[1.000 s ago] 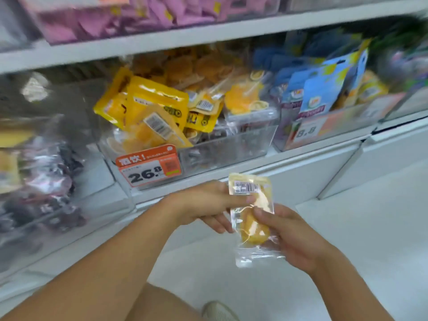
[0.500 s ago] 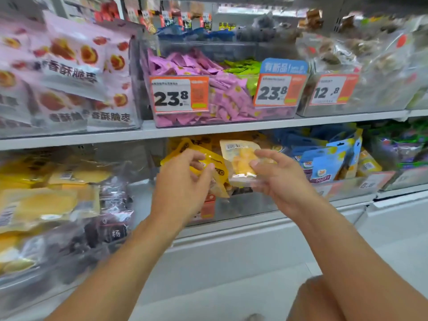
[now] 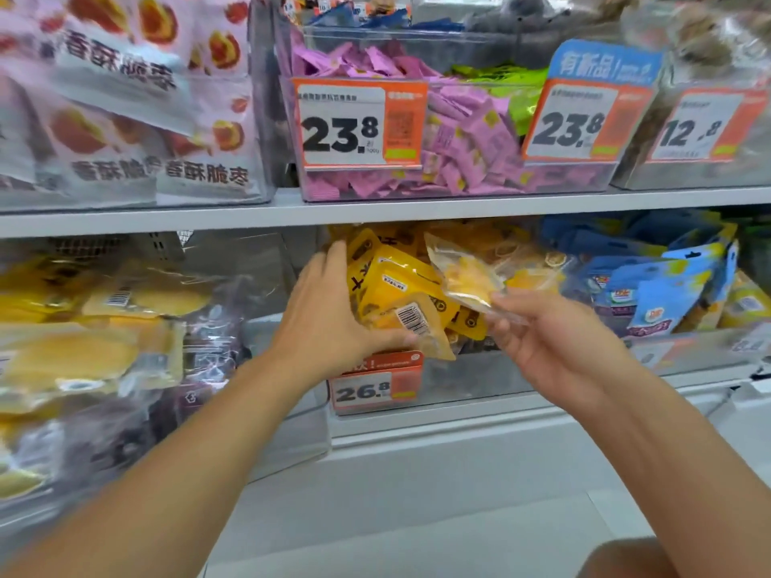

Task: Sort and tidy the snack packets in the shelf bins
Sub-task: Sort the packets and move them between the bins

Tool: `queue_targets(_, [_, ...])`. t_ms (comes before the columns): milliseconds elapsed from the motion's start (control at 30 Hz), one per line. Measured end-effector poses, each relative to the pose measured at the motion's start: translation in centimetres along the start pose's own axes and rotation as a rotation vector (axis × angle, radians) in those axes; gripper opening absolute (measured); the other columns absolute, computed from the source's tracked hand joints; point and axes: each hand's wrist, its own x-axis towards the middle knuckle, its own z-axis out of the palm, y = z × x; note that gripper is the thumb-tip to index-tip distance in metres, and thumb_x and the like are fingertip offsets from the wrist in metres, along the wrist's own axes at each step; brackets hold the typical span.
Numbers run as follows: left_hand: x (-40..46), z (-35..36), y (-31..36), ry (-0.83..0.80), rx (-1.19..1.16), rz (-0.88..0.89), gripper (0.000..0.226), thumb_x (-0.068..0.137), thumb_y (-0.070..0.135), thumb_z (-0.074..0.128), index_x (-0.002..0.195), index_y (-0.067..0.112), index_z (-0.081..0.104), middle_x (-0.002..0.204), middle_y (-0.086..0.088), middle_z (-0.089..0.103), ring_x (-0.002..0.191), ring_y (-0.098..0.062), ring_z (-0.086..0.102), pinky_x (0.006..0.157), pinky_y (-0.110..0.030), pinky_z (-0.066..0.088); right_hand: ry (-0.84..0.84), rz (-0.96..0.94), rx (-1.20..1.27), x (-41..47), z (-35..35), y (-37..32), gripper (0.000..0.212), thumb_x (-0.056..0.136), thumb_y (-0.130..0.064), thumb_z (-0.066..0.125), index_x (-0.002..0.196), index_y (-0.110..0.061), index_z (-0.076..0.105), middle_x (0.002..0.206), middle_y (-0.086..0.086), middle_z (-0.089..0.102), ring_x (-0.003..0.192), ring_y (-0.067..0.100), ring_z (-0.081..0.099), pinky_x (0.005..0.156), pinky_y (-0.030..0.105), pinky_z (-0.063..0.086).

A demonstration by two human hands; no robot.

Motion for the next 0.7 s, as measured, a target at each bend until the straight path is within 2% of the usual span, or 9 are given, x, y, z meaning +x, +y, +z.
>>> queue_targets(67, [0.6, 0.1, 0.6, 0.016, 0.045, -0.007, 0.118, 0.042, 0.081, 0.079, 0.136, 0.024, 0.036, 0.127, 0.001, 0.045, 0.124, -0.024, 0.045, 0.103, -0.044, 0.044, -0.077, 0.038, -0.048, -1.2, -0.1, 0.4, 0.007, 0.09, 0.003, 0.059, 0.093, -0.004, 0.06, 0.082, 0.008, 0.064, 0.053, 0.01, 0.06, 0.041, 0.014, 0.046])
queue_targets(167, [1.1, 0.1, 0.7, 0.044, 0.047, -0.039, 0.111, 0.041, 0.08, 0.08, 0.128, 0.022, 0.043, 0.121, 0.0, 0.048, 0.118, -0.024, 0.046, 0.099, -0.045, 0.046, -0.076, -0.028, -0.258, -1.6, 0.5, 1.2, 0.012, 0.09, 0.001, 0.06, 0.094, -0.009, 0.066, 0.079, 0.003, 0.069, 0.059, 0.012, 0.063, 0.044, 0.02, 0.047])
queue_targets(267, [1.3, -0.4, 0.9, 0.02, -0.011, -0.069, 0.094, 0.039, 0.076, 0.083, 0.112, 0.026, 0.05, 0.106, 0.005, 0.046, 0.103, -0.02, 0.051, 0.084, -0.038, 0.047, -0.029, -0.076, -0.331, -0.9, 1.9, 1.5, 0.014, 0.092, -0.01, 0.064, 0.104, -0.003, 0.067, 0.093, 0.009, 0.071, 0.069, 0.015, 0.067, 0.05, 0.022, 0.05])
queue_targets(333, [1.3, -0.7, 0.6, 0.001, -0.046, -0.061, 0.078, 0.04, 0.074, 0.084, 0.097, 0.029, 0.056, 0.096, 0.007, 0.049, 0.093, -0.017, 0.054, 0.076, -0.034, 0.045, -0.018, -0.073, -0.351, -0.5, 2.5, 1.8, 0.031, 0.09, -0.021, 0.072, 0.113, -0.002, 0.065, 0.105, 0.011, 0.072, 0.078, 0.017, 0.069, 0.053, 0.023, 0.051])
queue_targets(433, [1.0, -0.9, 0.4, -0.034, -0.052, 0.01, 0.071, 0.043, 0.076, 0.078, 0.093, 0.03, 0.059, 0.089, 0.011, 0.062, 0.082, -0.017, 0.062, 0.07, -0.036, 0.051, 0.037, -0.081, -0.515, -0.3, 2.5, 2.2, 0.04, 0.086, -0.03, 0.077, 0.117, -0.012, 0.062, 0.11, 0.008, 0.071, 0.086, 0.02, 0.071, 0.052, 0.024, 0.053])
queue_targets(533, [0.6, -0.2, 1.2, -0.016, 0.156, 0.107, 0.049, 0.068, 0.048, 0.08, 0.095, 0.028, 0.044, 0.079, 0.007, 0.056, 0.075, -0.028, 0.059, 0.065, -0.038, 0.046, -0.012, -0.059, -0.696, -0.4, 2.5, 2.6, 0.033, 0.089, -0.033, 0.074, 0.117, -0.023, 0.06, 0.109, 0.001, 0.072, 0.095, 0.021, 0.072, 0.058, 0.029, 0.057])
queue_targets(600, [0.5, 0.0, 1.6, 0.043, 0.184, 0.141, 0.047, 0.071, 0.037, 0.082, 0.094, 0.029, 0.042, 0.078, 0.006, 0.057, 0.07, -0.027, 0.057, 0.063, -0.04, 0.048, -0.072, -0.055, -0.665, -0.5, 2.5, 2.8, 0.033, 0.09, -0.028, 0.072, 0.121, -0.024, 0.061, 0.107, -0.001, 0.075, 0.093, 0.02, 0.073, 0.063, 0.031, 0.06])
queue_targets(700, [0.5, -0.2, 1.0, 0.06, 0.069, 0.174, 0.046, 0.069, 0.033, 0.085, 0.091, 0.032, 0.044, 0.073, 0.007, 0.061, 0.063, -0.02, 0.056, 0.061, -0.043, 0.053, -0.128, -0.082, -0.569, -0.8, 2.3, 2.7, 0.033, 0.089, -0.015, 0.072, 0.12, -0.019, 0.063, 0.102, 0.0, 0.077, 0.09, 0.017, 0.075, 0.069, 0.031, 0.062])
